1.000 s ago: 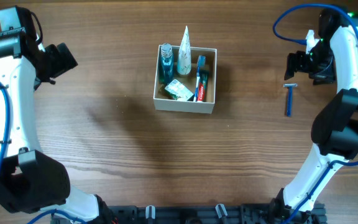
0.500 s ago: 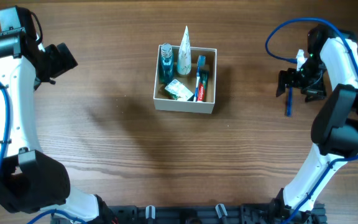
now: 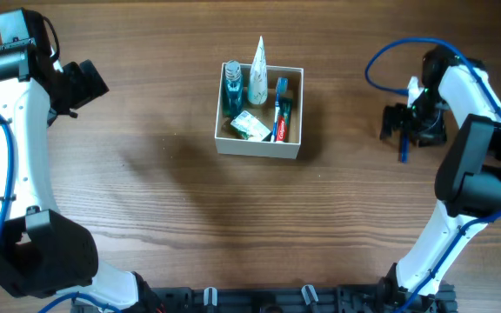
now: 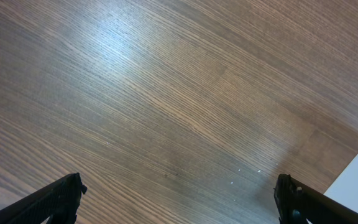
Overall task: Pack container
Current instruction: 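Move the right gripper to the blue razor and close on it, then carry the razor over the box and release it inside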
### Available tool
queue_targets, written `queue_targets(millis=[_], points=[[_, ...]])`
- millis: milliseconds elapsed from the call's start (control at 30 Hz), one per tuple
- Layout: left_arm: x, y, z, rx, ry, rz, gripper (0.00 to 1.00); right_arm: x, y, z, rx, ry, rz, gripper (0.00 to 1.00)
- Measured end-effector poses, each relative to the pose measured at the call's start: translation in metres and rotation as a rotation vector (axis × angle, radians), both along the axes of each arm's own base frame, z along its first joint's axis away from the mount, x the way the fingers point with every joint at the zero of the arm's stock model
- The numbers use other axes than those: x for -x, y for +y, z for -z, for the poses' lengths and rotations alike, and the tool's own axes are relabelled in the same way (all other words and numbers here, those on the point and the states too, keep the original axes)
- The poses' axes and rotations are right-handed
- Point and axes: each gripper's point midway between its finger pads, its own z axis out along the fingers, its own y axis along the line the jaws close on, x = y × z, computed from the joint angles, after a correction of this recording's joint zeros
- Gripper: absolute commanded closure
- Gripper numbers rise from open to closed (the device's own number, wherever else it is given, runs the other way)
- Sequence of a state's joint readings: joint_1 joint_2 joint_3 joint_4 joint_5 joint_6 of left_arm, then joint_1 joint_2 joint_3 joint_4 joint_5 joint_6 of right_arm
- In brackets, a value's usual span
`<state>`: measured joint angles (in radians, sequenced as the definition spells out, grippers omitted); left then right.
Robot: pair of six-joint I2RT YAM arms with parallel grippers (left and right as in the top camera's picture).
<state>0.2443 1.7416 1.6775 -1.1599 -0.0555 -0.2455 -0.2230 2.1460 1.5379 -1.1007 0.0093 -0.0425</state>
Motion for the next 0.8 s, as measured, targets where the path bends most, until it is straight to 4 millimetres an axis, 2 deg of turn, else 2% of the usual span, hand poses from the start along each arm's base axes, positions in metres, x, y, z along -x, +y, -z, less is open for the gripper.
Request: queue_targets(millis=[100,167,233,300,433,500,533,700,800], points=[[0.000,0.000,0.000,0.000,0.000,0.000,0.00,0.005,0.000,0.004,0.005,0.014,-0.001,0.08],[0.000,0.000,0.000,0.000,-0.001,0.000,0.00,0.004,0.000,0.004,0.005,0.011,-0.001,0.14],[0.000,0.000,0.000,0.000,0.000,0.000,0.00,0.003,-0.001,0.005,0.006,0.006,0.002,0.30],[0.000,0.000,0.000,0.000,0.000,0.000,0.00,0.001,-0.001,0.005,0.007,-0.001,0.004,0.54],[0.000,0.000,0.000,0.000,0.000,0.000,0.00,-0.001,0.001,0.005,0.003,-0.011,0.010,0.82],[0.000,0.000,0.000,0.000,0.000,0.000,0.00,-0.002,0.002,0.005,0.000,-0.013,0.011,0.93],[0.000,0.000,0.000,0.000,0.000,0.000,0.00,-0.002,0.003,0.005,-0.002,-0.013,0.017,0.96],[0.000,0.000,0.000,0.000,0.000,0.000,0.00,0.003,0.004,0.003,-0.007,0.008,0.026,0.96],[0.000,0.000,0.000,0.000,0.000,0.000,0.00,0.006,0.012,-0.006,-0.049,0.032,0.039,0.96]])
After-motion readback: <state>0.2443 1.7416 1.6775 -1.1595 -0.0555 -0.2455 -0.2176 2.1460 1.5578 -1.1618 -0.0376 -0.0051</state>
